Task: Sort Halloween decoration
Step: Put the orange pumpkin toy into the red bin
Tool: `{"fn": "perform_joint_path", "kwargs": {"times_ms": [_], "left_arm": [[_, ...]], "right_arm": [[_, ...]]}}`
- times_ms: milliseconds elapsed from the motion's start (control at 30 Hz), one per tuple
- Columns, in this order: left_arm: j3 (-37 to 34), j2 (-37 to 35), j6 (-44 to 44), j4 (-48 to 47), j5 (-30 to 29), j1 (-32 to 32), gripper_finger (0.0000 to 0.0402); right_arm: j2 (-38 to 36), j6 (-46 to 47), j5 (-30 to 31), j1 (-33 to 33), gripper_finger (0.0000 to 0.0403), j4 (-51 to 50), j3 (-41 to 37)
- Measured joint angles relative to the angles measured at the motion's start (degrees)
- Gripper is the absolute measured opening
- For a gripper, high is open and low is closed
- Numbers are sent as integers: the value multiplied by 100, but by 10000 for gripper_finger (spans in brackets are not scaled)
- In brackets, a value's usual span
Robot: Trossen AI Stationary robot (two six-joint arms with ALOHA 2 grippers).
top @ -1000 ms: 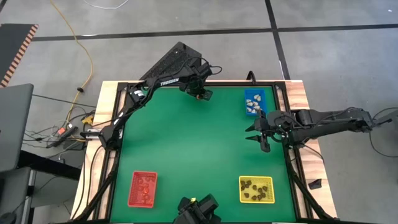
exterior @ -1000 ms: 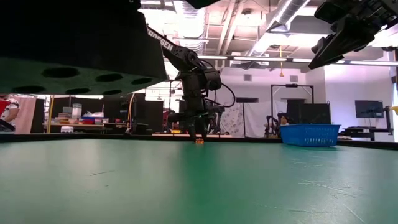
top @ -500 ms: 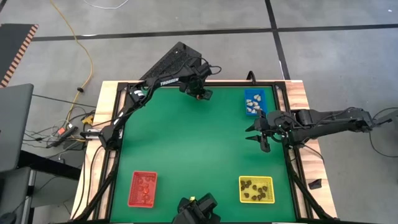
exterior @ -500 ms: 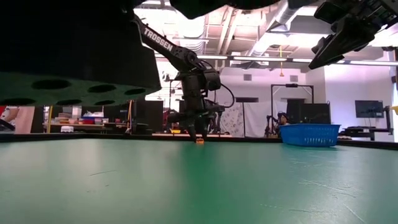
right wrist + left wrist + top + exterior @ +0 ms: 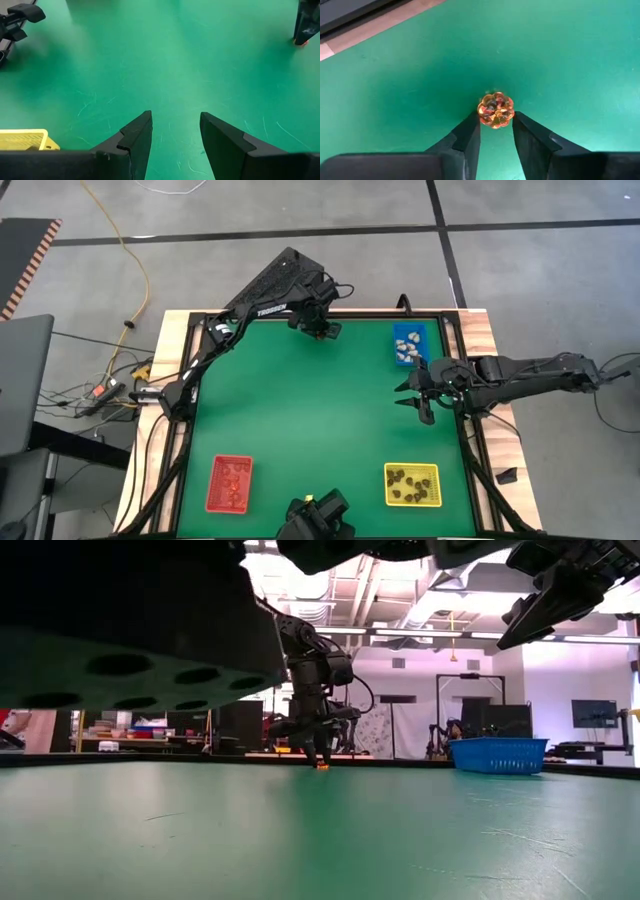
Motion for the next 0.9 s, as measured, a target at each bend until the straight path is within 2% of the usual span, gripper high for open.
{"fn": "perform_joint_path", "kwargs": {"times_ms": [167, 367, 600, 800, 900], "left_arm": [[0, 4, 11, 2, -7, 0, 84], [0, 8, 108, 17, -7, -2, 85], [0, -78, 613, -135, 78, -49, 86], [6, -639, 1131, -807, 155, -251, 86], [-2, -869, 1410, -1450, -125, -470, 86]], "right_arm": [[0, 0, -3, 0, 196, 0, 0], [0, 0, -7, 0, 196, -2, 1], [0, -12, -9, 0, 196, -3, 1], [0, -5, -9, 0, 196, 2, 0], [0, 124, -9, 0, 196, 4, 0]]}}
